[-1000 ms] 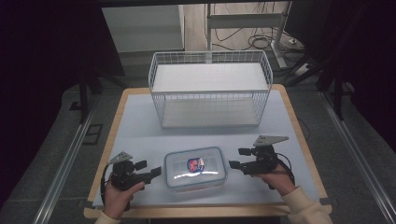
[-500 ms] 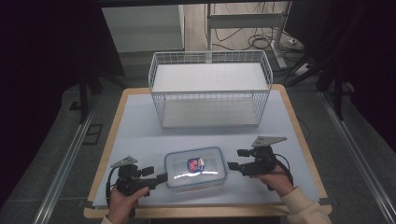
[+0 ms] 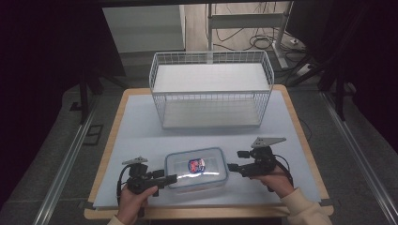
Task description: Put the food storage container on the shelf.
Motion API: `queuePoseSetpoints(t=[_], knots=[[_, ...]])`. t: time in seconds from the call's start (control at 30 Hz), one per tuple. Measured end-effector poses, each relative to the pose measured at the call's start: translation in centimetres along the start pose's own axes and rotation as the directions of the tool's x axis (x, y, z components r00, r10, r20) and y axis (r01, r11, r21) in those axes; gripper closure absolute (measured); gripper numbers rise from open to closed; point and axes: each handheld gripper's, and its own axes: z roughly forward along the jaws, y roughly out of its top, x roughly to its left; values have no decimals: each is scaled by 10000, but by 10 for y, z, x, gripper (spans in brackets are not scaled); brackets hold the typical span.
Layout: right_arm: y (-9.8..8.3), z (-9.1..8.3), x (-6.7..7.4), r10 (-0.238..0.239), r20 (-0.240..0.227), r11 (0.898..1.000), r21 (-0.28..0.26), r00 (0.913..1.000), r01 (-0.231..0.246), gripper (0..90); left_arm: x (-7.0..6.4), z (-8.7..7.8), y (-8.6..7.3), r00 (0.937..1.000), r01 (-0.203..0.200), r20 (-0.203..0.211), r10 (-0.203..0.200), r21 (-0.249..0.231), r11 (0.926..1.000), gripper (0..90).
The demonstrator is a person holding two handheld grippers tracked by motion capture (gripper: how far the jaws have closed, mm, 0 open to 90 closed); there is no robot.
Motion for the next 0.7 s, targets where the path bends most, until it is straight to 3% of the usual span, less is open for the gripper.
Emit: queuePoseSetpoints(t=[0.07, 0.17, 0.4, 0.43, 0.53, 0.7], knots=[[0, 0, 0, 68, -87, 10000, -34, 9999, -68, 237, 0, 3, 1, 10000, -65, -32, 66, 89, 9999, 198], [1, 2, 0, 219, -253, 9998, -8, 9994, -219, 230, 3, 9, 4, 9997, 214, 135, -216, 90, 9997, 203], [1, 7, 2, 489, -501, 9986, 236, 9975, -478, 224, 5, 6, 3, 9989, 430, 199, -428, -82, 9990, 266], [1, 11, 2, 757, -704, 9965, 400, 9946, -730, 224, 5, 5, 2, 9986, 475, 233, -473, -81, 9988, 271], [1, 15, 4, 929, -847, 9944, 589, 9921, -881, 222, 6, 5, 2, 9980, 567, 298, -564, -97, 9983, 285], [2, 31, 4, 1775, -1085, 9786, 1249, 9781, -1637, 221, 8, 4, 3, 9967, 699, 419, -694, -107, 9975, 304]])
